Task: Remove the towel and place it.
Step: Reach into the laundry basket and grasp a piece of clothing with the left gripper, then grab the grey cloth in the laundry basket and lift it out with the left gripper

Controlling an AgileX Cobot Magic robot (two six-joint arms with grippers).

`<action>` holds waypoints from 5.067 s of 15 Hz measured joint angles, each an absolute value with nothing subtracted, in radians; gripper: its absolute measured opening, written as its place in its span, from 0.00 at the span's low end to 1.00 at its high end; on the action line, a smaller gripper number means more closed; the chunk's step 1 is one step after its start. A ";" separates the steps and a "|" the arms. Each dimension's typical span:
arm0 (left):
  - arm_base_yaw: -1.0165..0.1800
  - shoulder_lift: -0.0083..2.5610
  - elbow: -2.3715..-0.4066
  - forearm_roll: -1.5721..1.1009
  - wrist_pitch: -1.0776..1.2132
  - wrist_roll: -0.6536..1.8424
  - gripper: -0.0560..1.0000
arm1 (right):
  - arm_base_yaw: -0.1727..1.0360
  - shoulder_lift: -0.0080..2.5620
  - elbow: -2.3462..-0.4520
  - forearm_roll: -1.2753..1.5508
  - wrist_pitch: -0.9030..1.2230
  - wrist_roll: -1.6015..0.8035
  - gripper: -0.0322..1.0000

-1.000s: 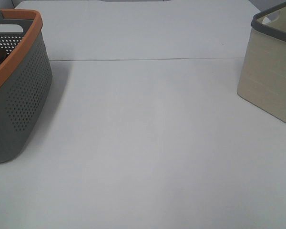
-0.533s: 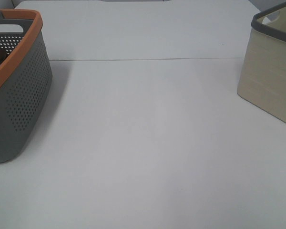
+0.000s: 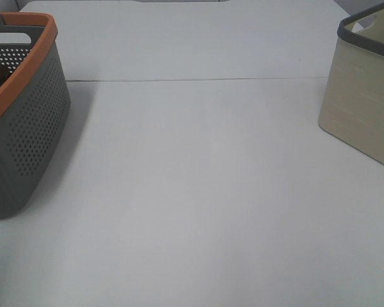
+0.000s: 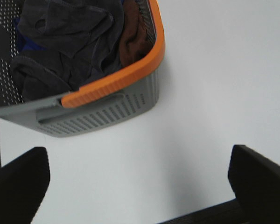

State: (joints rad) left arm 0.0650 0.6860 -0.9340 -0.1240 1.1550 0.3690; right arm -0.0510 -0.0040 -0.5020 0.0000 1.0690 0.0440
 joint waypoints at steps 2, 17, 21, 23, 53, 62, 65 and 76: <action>0.065 0.855 -1.045 -0.124 1.132 0.461 0.98 | -0.051 -0.004 -0.502 0.000 1.069 0.044 0.63; 0.234 1.884 -1.604 -0.040 0.989 1.062 0.98 | -0.051 -0.004 -0.502 0.000 1.069 0.044 0.63; 0.193 2.102 -1.771 -0.051 0.929 1.097 0.98 | -0.051 -0.004 -0.502 0.000 1.069 0.044 0.63; 0.150 2.198 -1.867 -0.099 0.941 1.113 0.98 | -0.051 -0.004 -0.502 0.000 1.069 0.044 0.63; 0.141 2.213 -1.876 0.010 1.076 1.073 0.05 | -0.051 -0.004 -0.502 0.000 1.069 0.044 0.63; 0.141 1.910 -1.958 -0.081 1.211 0.789 0.05 | -0.051 -0.004 -0.502 0.000 1.069 0.044 0.63; 0.141 1.811 -1.958 -0.125 1.212 0.653 0.05 | -0.051 -0.004 -0.502 0.000 1.069 0.044 0.63; 0.141 1.484 -1.959 -0.219 1.216 0.639 0.05 | -0.051 -0.004 -0.503 0.034 1.067 0.043 0.63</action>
State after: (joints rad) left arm 0.1410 1.4840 -1.9590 -0.2190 1.2160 0.6390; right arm -0.0510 -0.0040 -0.5030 0.0340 1.0670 0.0430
